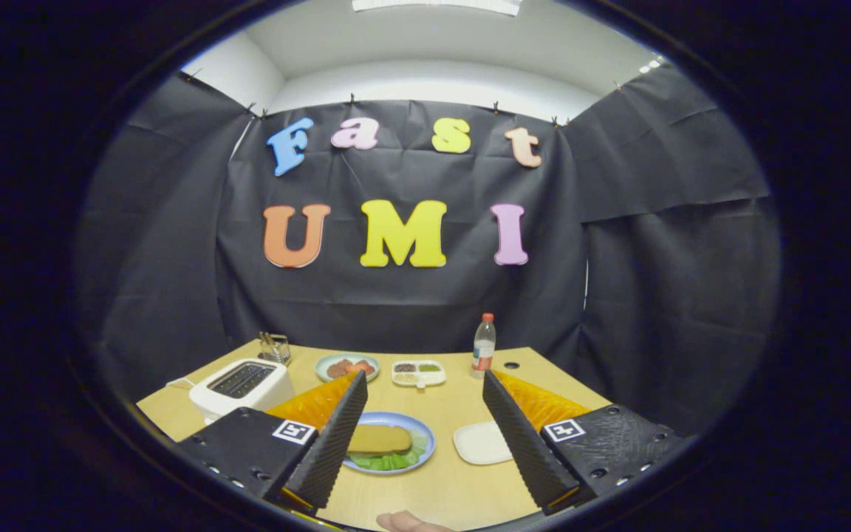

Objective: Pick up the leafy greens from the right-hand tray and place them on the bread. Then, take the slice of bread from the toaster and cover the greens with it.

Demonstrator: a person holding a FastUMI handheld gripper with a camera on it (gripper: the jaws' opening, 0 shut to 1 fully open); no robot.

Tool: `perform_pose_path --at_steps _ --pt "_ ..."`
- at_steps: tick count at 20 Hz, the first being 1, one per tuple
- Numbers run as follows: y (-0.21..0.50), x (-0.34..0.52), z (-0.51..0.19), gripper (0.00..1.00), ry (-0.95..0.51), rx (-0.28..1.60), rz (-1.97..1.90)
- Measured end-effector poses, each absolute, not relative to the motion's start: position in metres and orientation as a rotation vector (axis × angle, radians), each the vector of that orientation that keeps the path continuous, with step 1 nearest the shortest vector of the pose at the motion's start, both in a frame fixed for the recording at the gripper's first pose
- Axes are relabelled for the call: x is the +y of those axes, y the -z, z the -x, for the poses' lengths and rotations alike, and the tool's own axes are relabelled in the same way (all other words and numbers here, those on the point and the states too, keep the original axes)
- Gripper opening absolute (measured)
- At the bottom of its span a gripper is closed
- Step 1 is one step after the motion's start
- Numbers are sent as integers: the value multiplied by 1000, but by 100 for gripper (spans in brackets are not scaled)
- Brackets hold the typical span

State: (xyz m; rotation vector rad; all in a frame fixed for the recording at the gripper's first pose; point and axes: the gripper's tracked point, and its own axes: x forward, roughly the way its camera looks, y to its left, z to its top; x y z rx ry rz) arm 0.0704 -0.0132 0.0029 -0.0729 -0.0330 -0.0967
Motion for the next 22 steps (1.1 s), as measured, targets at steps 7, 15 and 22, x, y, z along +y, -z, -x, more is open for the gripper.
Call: perform_pose_path --at_steps 7,15,22 --pt "-32 -18 -15 97 78 -96 103" --pt "-27 -33 -5 96 92 -89 32" --pt "-49 -23 25 94 95 -147 52"
